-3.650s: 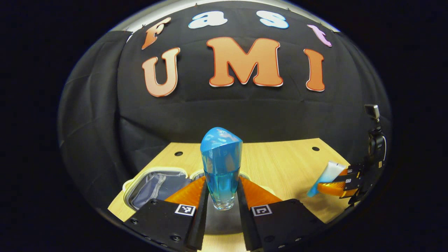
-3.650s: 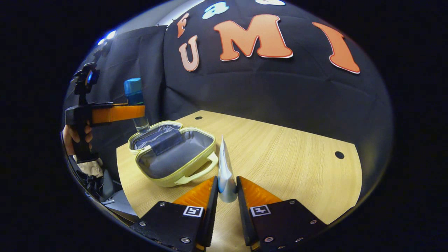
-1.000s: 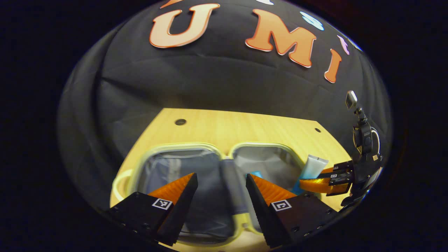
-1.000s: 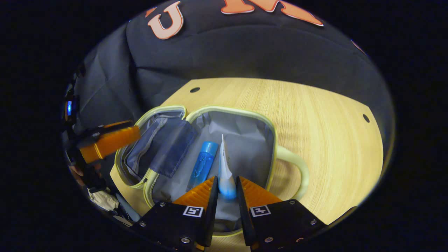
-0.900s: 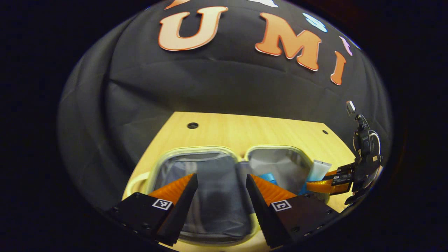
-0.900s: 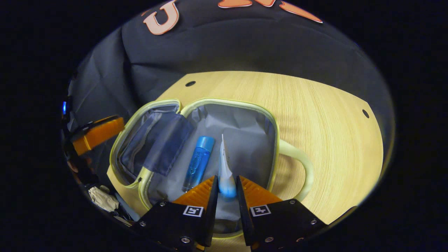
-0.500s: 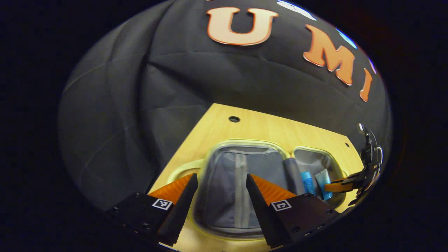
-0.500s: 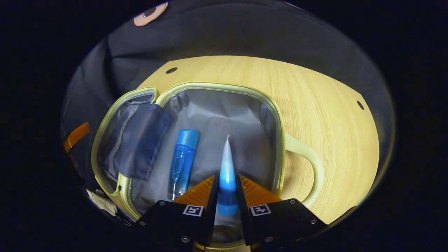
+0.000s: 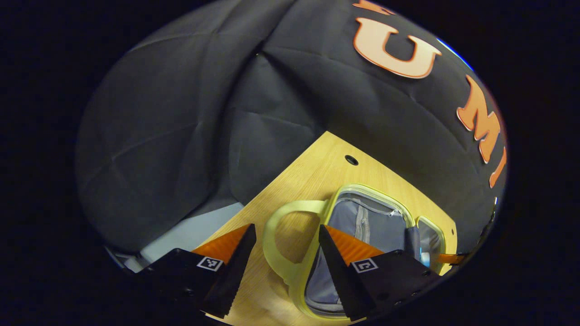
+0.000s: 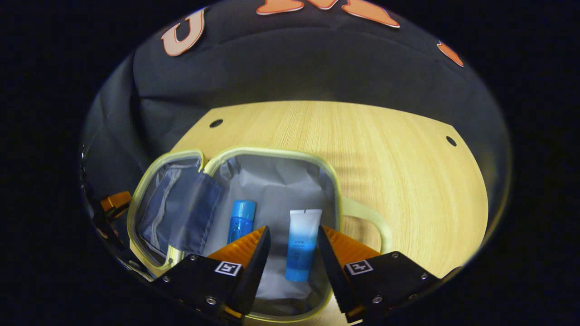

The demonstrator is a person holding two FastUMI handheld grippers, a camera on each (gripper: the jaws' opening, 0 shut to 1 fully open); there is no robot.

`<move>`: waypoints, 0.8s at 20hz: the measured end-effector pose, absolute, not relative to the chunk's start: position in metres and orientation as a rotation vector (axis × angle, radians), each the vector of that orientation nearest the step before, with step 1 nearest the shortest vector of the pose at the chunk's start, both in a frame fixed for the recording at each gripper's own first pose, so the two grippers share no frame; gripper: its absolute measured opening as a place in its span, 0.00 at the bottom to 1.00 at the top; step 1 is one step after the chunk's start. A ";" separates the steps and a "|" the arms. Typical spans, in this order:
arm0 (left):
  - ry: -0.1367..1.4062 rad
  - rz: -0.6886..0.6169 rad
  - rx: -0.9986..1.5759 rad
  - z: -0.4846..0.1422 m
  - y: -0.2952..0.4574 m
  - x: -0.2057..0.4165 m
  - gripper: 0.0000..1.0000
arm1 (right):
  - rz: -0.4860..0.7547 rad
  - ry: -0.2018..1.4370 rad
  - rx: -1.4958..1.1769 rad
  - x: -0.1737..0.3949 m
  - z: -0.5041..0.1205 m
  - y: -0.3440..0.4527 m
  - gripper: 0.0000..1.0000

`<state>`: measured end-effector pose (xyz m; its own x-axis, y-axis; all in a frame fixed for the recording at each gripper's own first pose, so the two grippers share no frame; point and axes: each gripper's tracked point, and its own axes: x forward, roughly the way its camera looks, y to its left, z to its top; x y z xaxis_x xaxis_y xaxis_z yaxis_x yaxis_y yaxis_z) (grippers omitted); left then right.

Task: First open the suitcase, pack the skin care products into it, and then close the suitcase.

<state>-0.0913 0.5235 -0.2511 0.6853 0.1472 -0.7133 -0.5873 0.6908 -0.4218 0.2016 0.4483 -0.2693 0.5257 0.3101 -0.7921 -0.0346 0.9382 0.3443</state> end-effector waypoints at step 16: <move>0.630 0.439 -1.217 -0.267 0.523 -0.101 0.10 | 0.110 0.843 0.354 0.200 -0.218 0.366 0.85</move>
<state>-0.1013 0.5231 -0.2673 0.7529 -0.0193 -0.6579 -0.6238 0.2978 -0.7226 0.2002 0.3664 -0.2178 0.6638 0.2337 -0.7105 0.0437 0.9362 0.3488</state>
